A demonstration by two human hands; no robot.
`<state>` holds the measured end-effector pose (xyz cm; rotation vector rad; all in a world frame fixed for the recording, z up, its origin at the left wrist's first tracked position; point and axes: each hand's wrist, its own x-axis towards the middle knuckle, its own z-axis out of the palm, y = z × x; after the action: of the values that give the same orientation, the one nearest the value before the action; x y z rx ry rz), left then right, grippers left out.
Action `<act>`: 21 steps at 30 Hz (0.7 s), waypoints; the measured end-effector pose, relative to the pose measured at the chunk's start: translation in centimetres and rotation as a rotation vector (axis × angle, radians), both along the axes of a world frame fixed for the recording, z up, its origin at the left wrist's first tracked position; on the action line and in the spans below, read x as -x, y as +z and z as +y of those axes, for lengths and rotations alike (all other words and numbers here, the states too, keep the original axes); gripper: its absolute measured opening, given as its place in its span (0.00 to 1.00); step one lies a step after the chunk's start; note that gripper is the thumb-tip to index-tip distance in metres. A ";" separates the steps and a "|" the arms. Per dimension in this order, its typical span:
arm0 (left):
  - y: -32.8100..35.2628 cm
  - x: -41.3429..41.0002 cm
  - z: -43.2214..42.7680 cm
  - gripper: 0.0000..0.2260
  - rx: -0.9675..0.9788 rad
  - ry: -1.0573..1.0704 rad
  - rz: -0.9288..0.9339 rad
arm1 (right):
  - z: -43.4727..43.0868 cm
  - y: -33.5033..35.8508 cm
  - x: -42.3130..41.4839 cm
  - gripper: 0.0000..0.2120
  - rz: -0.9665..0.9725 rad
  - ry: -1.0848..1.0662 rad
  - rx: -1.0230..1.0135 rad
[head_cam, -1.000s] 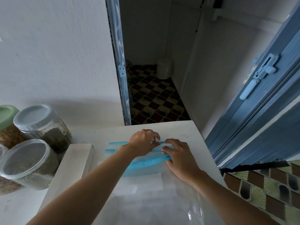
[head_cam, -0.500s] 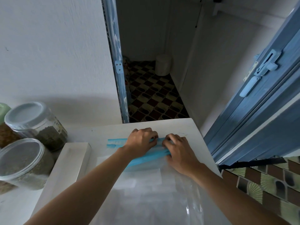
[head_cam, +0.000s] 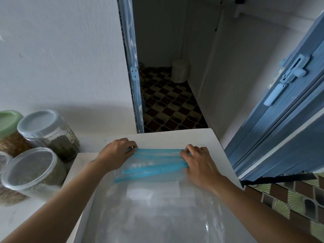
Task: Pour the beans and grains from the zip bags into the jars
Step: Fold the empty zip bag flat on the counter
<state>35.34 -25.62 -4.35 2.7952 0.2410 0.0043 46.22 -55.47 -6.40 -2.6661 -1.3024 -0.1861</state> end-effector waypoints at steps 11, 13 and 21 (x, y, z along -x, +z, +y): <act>0.9 1.7 1.9 0.08 0.150 0.087 -0.011 | 1.2 1.4 -0.7 0.11 0.166 0.018 0.055; 1.2 1.9 1.4 0.09 0.183 0.062 -0.011 | 1.7 1.7 -0.7 0.10 0.185 0.032 0.075; 0.8 1.0 -0.3 0.19 0.148 -0.134 0.040 | 1.3 1.7 -0.8 0.17 0.231 0.129 -0.022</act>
<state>34.37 -25.95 -3.55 2.6599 0.0601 -0.0977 47.06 -54.14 -4.72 -2.4859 -1.3800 0.1199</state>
